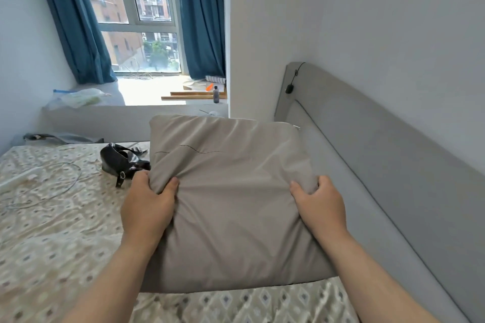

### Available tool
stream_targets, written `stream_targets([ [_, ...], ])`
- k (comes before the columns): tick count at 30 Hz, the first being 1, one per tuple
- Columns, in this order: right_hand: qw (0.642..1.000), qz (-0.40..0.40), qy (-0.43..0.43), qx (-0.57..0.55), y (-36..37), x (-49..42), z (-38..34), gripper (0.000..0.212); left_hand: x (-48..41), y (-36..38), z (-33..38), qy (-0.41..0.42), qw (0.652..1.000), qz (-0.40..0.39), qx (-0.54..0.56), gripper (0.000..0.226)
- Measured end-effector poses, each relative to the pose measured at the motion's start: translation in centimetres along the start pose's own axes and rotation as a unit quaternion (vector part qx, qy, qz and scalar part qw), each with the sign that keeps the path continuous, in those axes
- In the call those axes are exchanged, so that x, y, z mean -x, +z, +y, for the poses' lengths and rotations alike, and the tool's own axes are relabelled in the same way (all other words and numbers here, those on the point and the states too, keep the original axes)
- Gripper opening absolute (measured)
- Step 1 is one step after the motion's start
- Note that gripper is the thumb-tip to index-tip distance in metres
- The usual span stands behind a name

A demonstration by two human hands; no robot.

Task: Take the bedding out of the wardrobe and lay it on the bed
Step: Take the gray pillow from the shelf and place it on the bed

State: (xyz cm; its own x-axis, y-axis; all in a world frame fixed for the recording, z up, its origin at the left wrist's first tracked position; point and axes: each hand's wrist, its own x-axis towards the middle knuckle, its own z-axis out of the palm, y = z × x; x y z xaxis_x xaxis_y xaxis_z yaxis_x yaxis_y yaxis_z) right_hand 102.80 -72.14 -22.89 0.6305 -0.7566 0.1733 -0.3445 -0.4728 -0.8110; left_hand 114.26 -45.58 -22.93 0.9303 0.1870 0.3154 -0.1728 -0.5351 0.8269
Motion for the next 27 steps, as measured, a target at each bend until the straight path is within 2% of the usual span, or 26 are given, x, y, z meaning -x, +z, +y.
stream_targets([
  [4, 0.999, -0.035, 0.022, 0.026, 1.9, -2.4, 6.5, 0.031, 2.1, 6.6, -2.7, -0.012, 0.998, -0.054, 0.022, 0.027],
  [8, 0.996, -0.031, 0.055, 0.056, 5.9, -2.2, 14.1, 0.033, 4.5, 12.3, -8.2, -0.063, 0.987, -0.144, 0.031, 0.026],
  [12, 0.993, -0.041, 0.094, 0.062, 10.2, -0.6, 21.2, 0.015, 6.2, 16.8, -15.1, -0.125, 0.966, -0.224, 0.027, 0.026],
  [19, 0.982, -0.098, 0.129, 0.099, 19.4, 2.2, 32.0, 0.017, 10.5, 22.7, -28.3, -0.179, 0.954, -0.240, -0.036, 0.023],
  [27, 0.966, -0.153, 0.159, 0.132, 26.4, 3.3, 38.7, 0.021, 12.3, 27.3, -37.9, -0.205, 0.940, -0.263, -0.078, 0.024],
])
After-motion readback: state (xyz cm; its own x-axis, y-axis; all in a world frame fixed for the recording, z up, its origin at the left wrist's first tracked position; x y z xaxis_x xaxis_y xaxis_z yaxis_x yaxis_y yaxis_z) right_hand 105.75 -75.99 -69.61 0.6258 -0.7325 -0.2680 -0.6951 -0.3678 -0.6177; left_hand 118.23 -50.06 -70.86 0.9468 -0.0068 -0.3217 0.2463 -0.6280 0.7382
